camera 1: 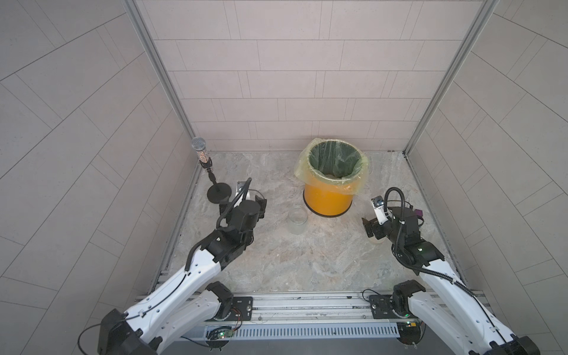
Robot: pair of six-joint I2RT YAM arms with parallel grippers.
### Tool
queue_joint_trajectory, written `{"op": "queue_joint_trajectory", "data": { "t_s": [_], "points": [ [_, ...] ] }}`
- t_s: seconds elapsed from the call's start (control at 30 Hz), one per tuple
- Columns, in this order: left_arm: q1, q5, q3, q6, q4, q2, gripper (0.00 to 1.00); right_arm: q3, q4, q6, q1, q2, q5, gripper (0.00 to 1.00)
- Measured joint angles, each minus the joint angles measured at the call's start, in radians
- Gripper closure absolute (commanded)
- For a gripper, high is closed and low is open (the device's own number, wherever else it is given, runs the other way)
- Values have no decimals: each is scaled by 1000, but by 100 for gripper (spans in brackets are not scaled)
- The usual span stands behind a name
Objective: Empty expired oatmeal from jars
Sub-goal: Place the jar at the center of the board, then reset both arms
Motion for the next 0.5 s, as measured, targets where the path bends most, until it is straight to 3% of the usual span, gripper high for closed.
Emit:
{"op": "queue_joint_trajectory", "data": {
  "t_s": [0.1,0.23,0.5],
  "points": [
    [32,-55,-178,89,190,-71,0,-62,127,43,-13,0,76,0],
    [115,-80,-275,136,349,-48,0,-167,340,72,-63,39,102,0],
    [294,-39,-333,107,702,312,0,-230,724,124,-149,384,105,1]
  ]
}}
